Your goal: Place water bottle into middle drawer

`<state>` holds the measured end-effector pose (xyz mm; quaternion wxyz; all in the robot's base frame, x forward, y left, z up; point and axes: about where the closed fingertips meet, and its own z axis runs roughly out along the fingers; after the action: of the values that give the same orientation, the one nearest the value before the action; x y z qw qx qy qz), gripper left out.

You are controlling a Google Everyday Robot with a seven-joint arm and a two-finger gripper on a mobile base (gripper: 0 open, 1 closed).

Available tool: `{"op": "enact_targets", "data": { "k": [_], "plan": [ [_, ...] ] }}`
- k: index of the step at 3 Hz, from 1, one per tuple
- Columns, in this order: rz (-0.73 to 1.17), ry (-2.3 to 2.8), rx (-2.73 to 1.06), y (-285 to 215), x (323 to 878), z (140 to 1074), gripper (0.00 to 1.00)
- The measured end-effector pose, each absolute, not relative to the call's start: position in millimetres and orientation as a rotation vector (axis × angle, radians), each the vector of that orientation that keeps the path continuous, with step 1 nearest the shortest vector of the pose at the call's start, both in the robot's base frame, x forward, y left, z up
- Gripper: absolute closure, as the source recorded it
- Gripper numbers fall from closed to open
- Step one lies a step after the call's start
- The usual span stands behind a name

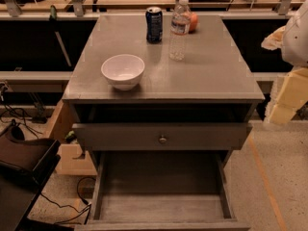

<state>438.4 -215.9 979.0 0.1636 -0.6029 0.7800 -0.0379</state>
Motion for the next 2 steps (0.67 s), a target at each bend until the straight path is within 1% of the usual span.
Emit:
{"op": "enact_targets", "data": {
  "k": [1,2],
  "plan": [
    [-0.108,2.224,-1.719,-216,438,979,0.0],
    [-0.087,2.179,-1.639,-215,456,979,0.0]
  ]
}}
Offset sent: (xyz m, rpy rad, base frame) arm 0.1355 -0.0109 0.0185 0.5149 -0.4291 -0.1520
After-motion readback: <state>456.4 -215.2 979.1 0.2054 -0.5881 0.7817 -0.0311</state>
